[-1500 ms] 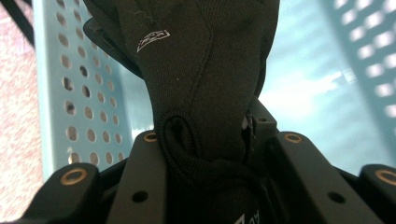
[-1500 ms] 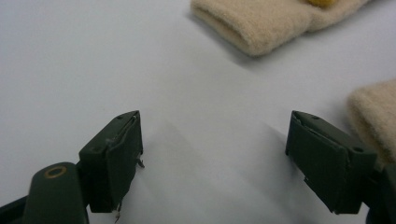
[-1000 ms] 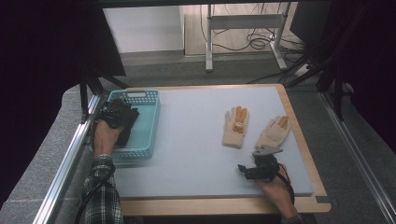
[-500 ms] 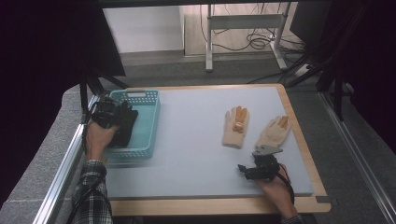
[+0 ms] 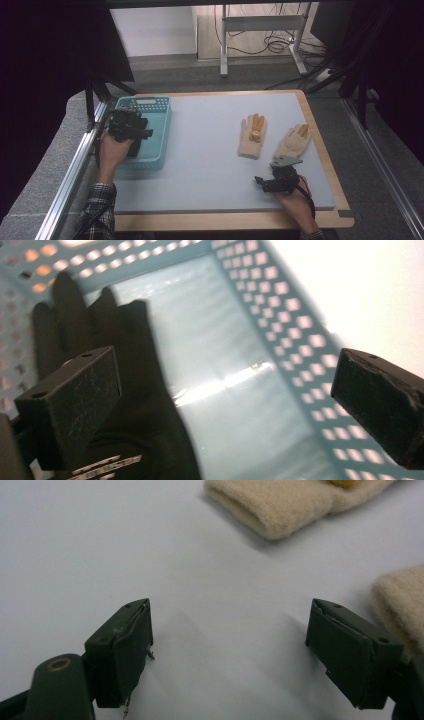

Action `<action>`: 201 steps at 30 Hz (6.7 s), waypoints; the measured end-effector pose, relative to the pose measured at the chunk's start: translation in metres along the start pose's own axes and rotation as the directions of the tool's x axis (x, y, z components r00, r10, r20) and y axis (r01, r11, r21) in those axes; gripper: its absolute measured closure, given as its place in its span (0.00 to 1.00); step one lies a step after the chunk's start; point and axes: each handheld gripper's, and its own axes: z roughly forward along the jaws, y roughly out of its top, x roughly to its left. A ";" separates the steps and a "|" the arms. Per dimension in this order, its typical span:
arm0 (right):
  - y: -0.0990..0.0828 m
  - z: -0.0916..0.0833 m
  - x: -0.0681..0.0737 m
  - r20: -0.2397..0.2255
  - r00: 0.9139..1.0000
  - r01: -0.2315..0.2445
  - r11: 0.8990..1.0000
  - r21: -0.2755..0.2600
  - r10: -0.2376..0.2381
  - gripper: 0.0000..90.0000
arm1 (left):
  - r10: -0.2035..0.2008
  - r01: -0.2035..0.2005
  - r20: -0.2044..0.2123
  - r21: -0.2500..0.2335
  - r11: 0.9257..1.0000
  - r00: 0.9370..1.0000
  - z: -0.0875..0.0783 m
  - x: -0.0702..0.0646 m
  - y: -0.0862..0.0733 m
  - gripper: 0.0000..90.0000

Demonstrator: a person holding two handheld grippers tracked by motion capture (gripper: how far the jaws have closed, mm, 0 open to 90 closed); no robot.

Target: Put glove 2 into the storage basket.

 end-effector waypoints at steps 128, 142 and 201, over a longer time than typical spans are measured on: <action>0.031 -0.016 -0.126 0.172 0.976 -0.138 0.990 0.006 0.135 0.73 | 0.227 -0.221 0.169 -0.054 0.974 0.959 0.048 -0.164 -0.114 0.00; 0.051 -0.047 -0.089 0.113 0.992 -0.051 0.996 -0.071 0.059 0.91 | 0.227 -0.221 0.169 -0.054 0.974 0.959 0.048 -0.164 -0.114 0.00; 0.070 0.018 -0.020 -0.056 0.998 -0.047 0.996 -0.077 0.043 0.54 | 0.231 -0.225 0.168 -0.054 0.973 0.958 0.047 -0.164 -0.114 0.00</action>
